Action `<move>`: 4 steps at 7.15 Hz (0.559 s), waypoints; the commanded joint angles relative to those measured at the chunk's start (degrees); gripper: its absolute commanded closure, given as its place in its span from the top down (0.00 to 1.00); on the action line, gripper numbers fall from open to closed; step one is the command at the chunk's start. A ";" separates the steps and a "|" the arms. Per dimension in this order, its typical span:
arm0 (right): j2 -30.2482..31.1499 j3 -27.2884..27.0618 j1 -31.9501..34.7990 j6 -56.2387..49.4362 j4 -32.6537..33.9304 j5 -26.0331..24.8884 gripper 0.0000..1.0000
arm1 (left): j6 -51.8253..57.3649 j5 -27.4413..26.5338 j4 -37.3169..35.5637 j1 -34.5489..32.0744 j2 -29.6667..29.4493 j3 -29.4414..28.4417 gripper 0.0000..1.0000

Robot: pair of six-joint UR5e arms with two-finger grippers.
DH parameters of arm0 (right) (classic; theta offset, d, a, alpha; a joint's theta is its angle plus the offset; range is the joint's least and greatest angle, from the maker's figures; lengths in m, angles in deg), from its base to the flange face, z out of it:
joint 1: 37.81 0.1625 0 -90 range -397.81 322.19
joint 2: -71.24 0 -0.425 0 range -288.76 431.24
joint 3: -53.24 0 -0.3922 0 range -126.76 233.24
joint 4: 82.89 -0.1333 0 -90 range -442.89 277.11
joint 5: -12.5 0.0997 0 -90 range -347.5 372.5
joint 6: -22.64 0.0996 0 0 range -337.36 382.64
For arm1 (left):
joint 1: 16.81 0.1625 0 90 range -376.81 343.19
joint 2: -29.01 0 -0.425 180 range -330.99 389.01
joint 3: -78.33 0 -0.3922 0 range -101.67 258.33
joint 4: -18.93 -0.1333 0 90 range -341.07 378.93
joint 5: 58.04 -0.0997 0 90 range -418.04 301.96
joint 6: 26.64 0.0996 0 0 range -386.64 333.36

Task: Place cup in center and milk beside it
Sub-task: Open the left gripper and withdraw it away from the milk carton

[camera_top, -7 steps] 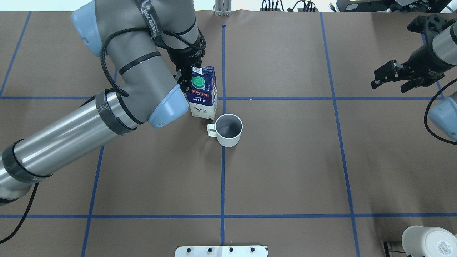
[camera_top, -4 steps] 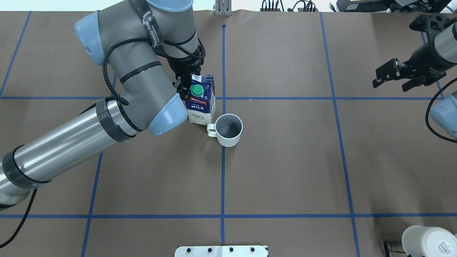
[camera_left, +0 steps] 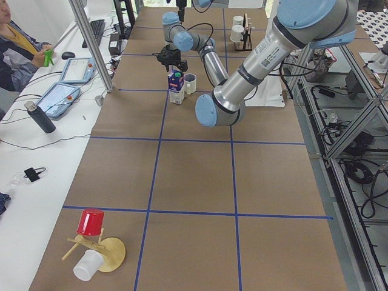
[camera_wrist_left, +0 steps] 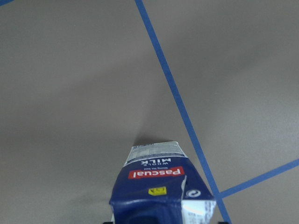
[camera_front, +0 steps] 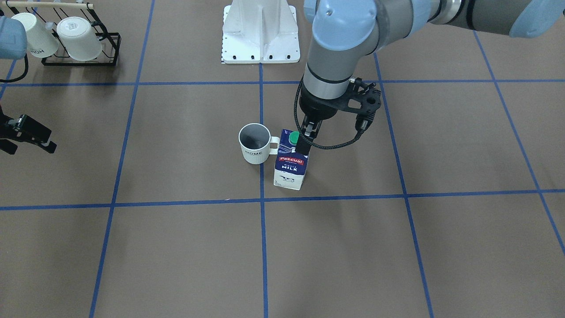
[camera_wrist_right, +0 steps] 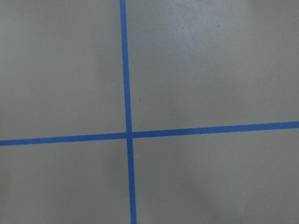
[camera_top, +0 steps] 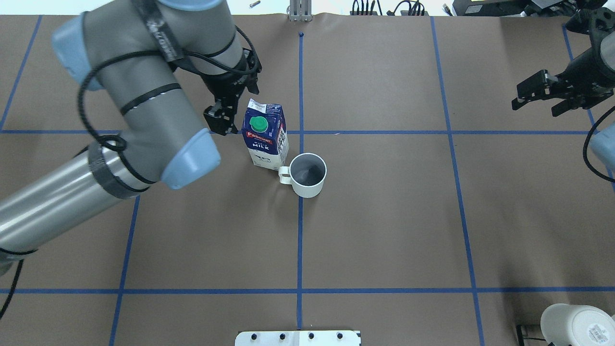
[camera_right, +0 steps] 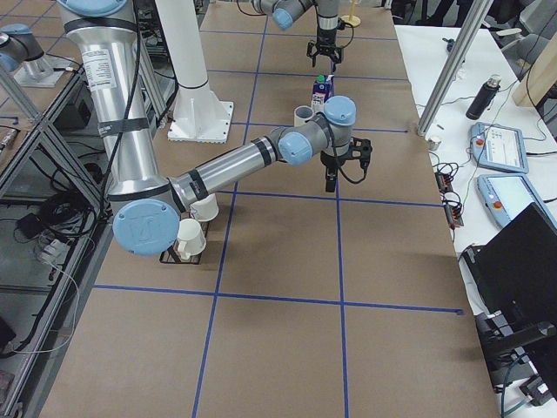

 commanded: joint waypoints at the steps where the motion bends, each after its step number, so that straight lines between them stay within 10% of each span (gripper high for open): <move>1: 1.26 1.39 5.04 -8.27 3.27 0.35 1.00 | 15.96 -0.10 -3.32 -7.55 9.83 11.02 0.98; 4: 0.91 8.50 11.65 -24.73 7.08 0.27 1.00 | 61.11 0.07 -2.90 -15.29 26.02 17.04 0.98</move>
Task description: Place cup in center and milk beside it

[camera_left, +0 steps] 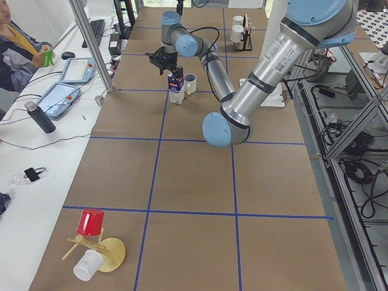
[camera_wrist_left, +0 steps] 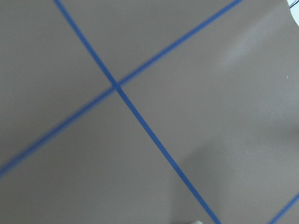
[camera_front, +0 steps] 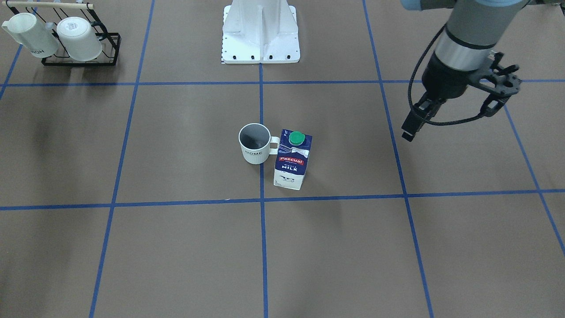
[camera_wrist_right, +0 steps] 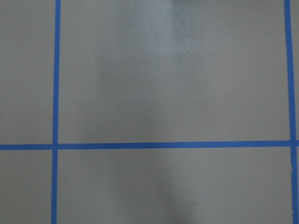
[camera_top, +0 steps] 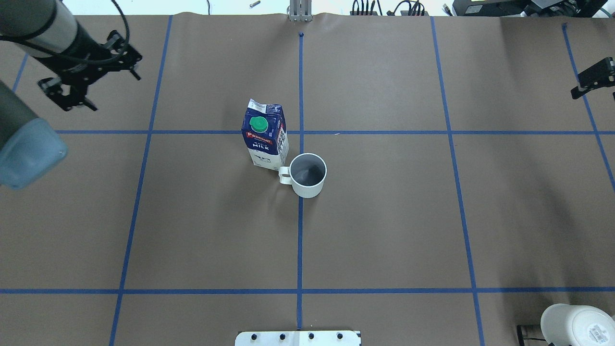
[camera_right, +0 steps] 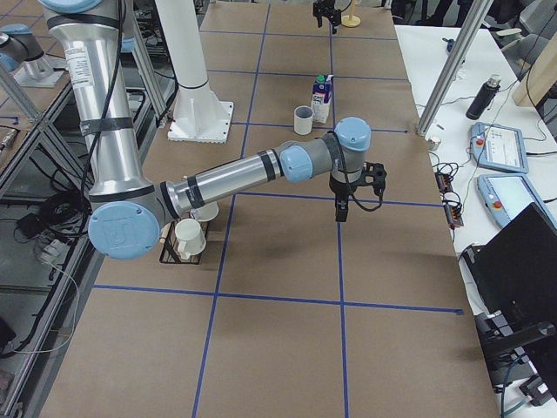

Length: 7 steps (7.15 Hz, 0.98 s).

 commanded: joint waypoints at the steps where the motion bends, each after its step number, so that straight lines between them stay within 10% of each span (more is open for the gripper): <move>1: -0.13 3.95 2.62 -7.47 0.40 -0.06 1.00 | 32.76 0.92 0.60 -7.13 8.89 1.31 0.98; 7: -0.04 5.45 4.11 -10.39 0.66 -0.15 1.00 | 83.69 15.94 10.21 -25.17 25.42 -8.42 0.98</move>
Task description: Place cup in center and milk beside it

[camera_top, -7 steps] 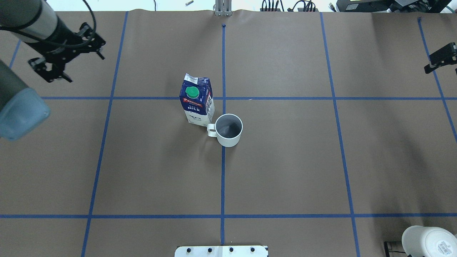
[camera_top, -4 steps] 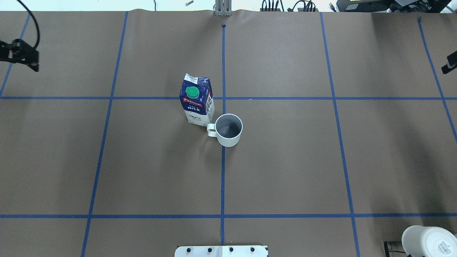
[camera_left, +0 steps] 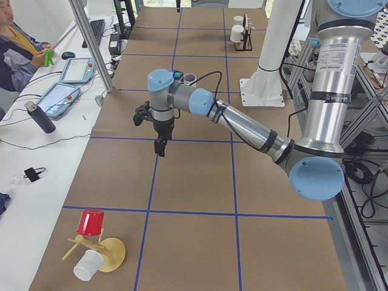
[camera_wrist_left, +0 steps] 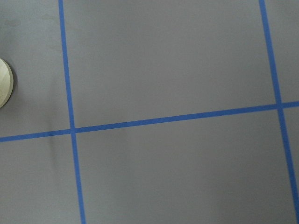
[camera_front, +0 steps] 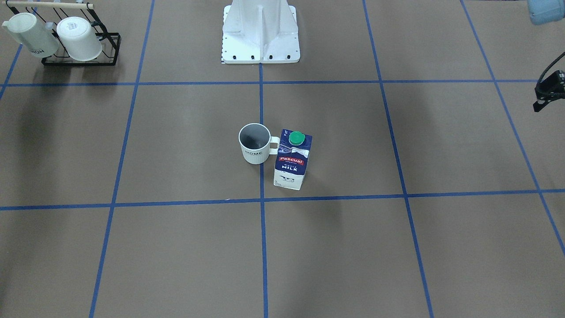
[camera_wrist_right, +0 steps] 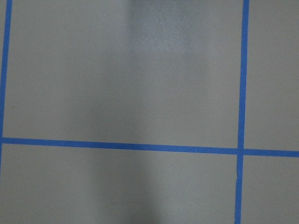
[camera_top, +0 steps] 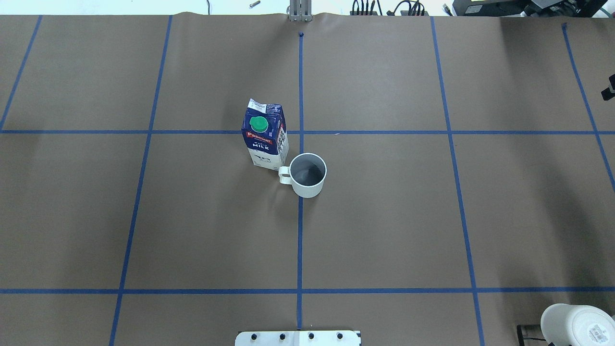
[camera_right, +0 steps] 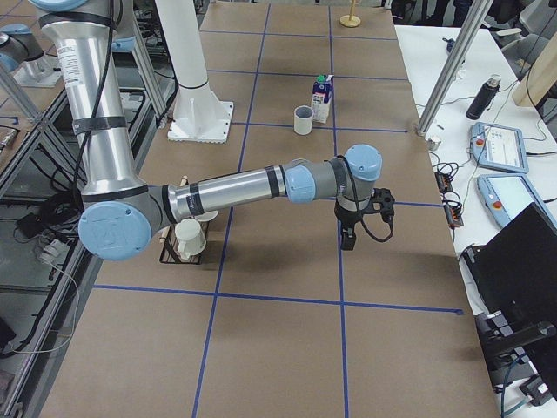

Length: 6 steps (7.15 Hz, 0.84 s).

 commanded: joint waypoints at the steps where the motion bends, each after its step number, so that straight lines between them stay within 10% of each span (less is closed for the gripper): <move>1: 0.10 0.05 0.77 -0.70 0.12 0.05 1.00 | 4.77 3.39 9.61 -2.91 4.01 -5.31 0.98; 6: 0.36 -0.03 0.69 -0.97 -0.67 2.76 1.00 | 1.60 6.55 10.97 -5.28 6.65 -2.43 0.98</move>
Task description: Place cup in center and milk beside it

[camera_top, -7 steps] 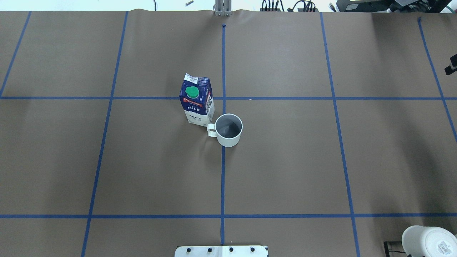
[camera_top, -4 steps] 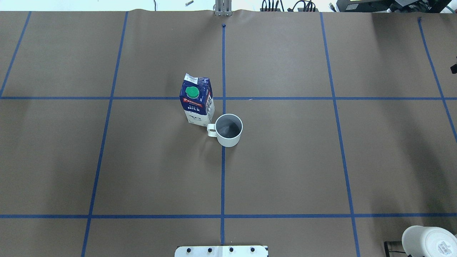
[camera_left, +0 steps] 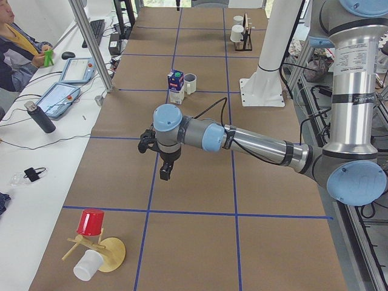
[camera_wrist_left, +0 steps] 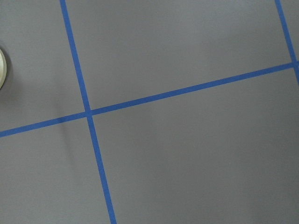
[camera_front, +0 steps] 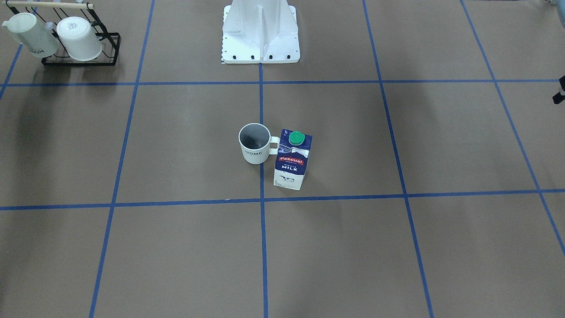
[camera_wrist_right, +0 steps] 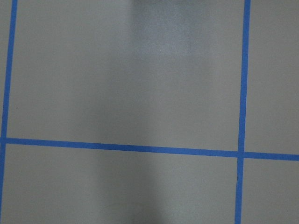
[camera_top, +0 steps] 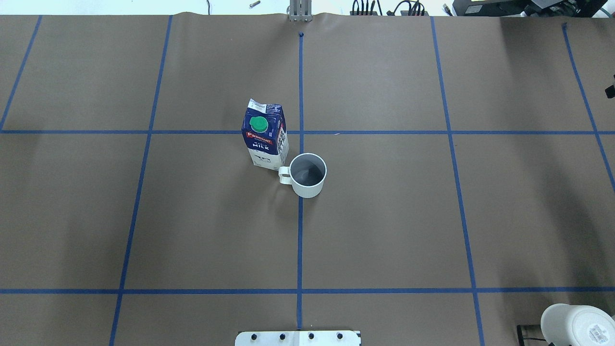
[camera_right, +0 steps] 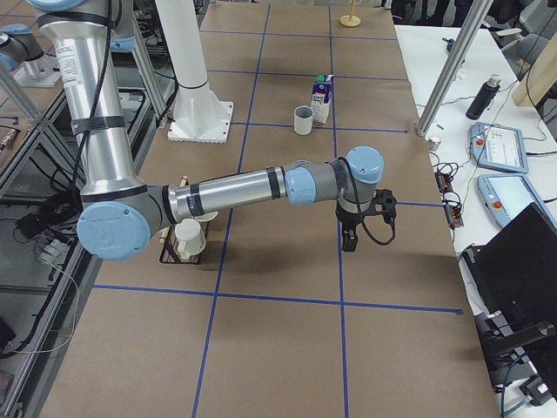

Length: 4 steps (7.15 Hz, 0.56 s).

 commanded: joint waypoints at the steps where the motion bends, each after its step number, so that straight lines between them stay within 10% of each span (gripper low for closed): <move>1: 0.63 -0.58 0.00 0.06 -0.26 1.37 1.00 | -0.18 0.23 0.15 -0.28 -0.36 -0.97 0.98; 4: 0.55 -2.06 -0.09 0.06 -0.18 0.94 1.00 | -0.10 0.23 0.41 -0.11 -0.98 -2.56 0.98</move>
